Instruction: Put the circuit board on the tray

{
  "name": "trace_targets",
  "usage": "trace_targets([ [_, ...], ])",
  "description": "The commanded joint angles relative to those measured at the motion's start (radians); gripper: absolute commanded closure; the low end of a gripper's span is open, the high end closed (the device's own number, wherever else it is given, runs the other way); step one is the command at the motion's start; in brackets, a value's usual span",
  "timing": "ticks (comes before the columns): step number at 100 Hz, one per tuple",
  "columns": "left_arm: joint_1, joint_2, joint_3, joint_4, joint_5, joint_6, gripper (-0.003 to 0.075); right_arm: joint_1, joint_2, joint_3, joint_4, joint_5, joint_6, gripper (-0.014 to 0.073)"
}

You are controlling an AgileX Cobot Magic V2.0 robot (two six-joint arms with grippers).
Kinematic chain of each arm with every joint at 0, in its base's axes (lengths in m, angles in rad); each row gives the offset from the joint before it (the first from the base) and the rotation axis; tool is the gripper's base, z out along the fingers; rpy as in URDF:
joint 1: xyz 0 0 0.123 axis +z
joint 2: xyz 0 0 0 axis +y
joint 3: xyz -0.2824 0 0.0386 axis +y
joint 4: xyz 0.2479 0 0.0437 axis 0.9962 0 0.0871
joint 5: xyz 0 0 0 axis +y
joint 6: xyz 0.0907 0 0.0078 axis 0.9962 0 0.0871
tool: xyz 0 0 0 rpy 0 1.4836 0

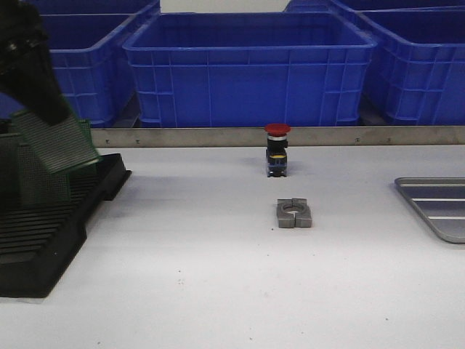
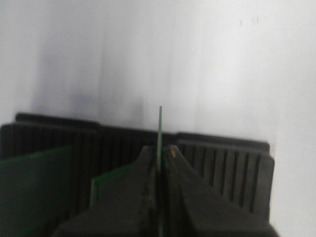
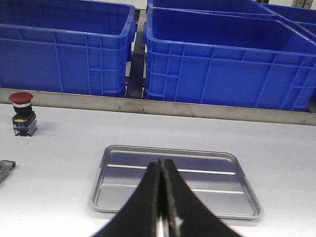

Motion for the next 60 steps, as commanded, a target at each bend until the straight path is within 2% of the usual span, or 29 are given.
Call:
trace_targets([
  [1, -0.026, -0.045, -0.045, -0.189, 0.076, -0.007, 0.074, -0.004, -0.023, 0.0, -0.01, -0.077, -0.007, 0.0654],
  [11, -0.065, -0.043, -0.047, -0.271, 0.076, -0.007, 0.074, -0.004, -0.023, 0.0, -0.01, -0.077, -0.007, 0.0654],
  [37, -0.214, -0.041, -0.047, -0.307, 0.072, -0.007, 0.074, -0.004, -0.023, 0.0, -0.01, -0.077, -0.007, 0.0654],
  [60, -0.333, -0.041, -0.047, -0.413, 0.072, -0.007, 0.074, -0.004, -0.023, 0.0, -0.01, -0.077, -0.007, 0.0654],
])
